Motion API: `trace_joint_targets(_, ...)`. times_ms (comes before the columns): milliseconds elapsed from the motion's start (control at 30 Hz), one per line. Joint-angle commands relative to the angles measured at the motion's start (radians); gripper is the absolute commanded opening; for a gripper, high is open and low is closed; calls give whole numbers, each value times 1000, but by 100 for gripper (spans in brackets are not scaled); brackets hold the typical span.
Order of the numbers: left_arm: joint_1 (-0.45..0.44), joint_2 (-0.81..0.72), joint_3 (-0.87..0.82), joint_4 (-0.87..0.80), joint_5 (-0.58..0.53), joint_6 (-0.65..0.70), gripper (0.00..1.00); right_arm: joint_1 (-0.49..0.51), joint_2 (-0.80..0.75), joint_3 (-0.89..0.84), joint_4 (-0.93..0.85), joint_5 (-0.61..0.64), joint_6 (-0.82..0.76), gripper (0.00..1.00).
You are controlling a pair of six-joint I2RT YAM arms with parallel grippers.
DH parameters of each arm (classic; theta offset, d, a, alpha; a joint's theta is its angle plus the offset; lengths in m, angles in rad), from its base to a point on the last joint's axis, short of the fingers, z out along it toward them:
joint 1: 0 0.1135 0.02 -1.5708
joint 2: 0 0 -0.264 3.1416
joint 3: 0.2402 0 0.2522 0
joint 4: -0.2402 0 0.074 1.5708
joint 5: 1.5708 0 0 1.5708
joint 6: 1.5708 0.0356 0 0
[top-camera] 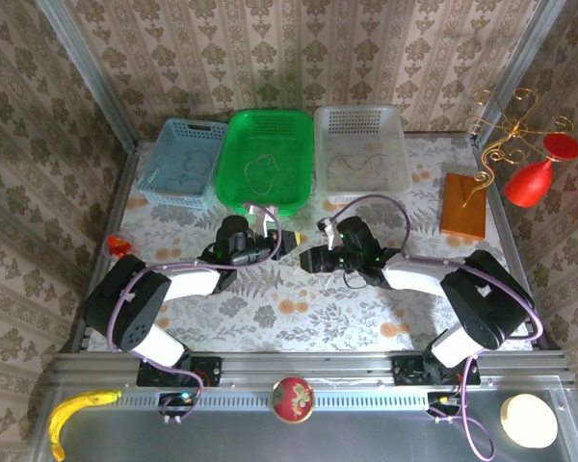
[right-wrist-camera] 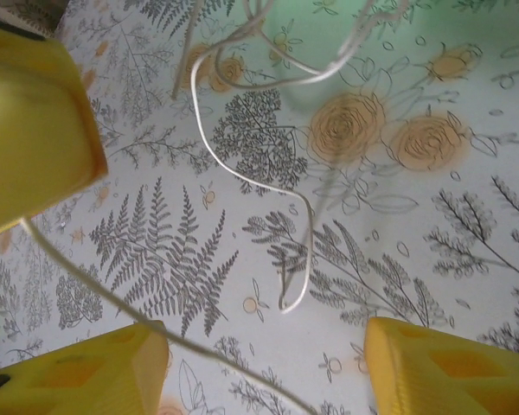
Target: Untangle the cables
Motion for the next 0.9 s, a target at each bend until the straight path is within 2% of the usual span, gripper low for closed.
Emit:
trace_joint_targets(0, 4, -18, 26, -24, 21, -22, 0, 7, 42, 35, 54, -17, -10, 54)
trace_joint_targets(67, 5, -20, 31, -31, 27, -16, 0, 6, 44, 39, 47, -11, -5, 25)
trace_joint_targets(100, 6, -22, 34, -39, 31, -10, 7, 3, 39, 37, 35, -1, -4, 6)
trace_joint_targets(133, 8, -26, 37, -50, 29, -3, 16, -4, 25, 32, 21, 9, -3, 0)
trace_joint_targets(233, 28, -54, 37, -96, 23, 27, 43, -37, -31, 2, -24, 46, 7, 0)
trace_joint_targets(333, 66, -92, 32, -151, 19, 62, 58, -70, -86, -37, -49, 56, 18, 0)
trace_joint_targets(400, 96, -118, 27, -191, 21, 85, 65, -82, -108, -52, -66, 58, 16, 0)
trace_joint_targets(600, 155, -147, 39, -391, 9, 217, 67, -99, -125, -71, -90, 50, 5, 0)
trace_joint_targets(867, 111, -27, 144, -678, -91, 434, 63, -103, -127, -83, -100, 62, -1, 0)
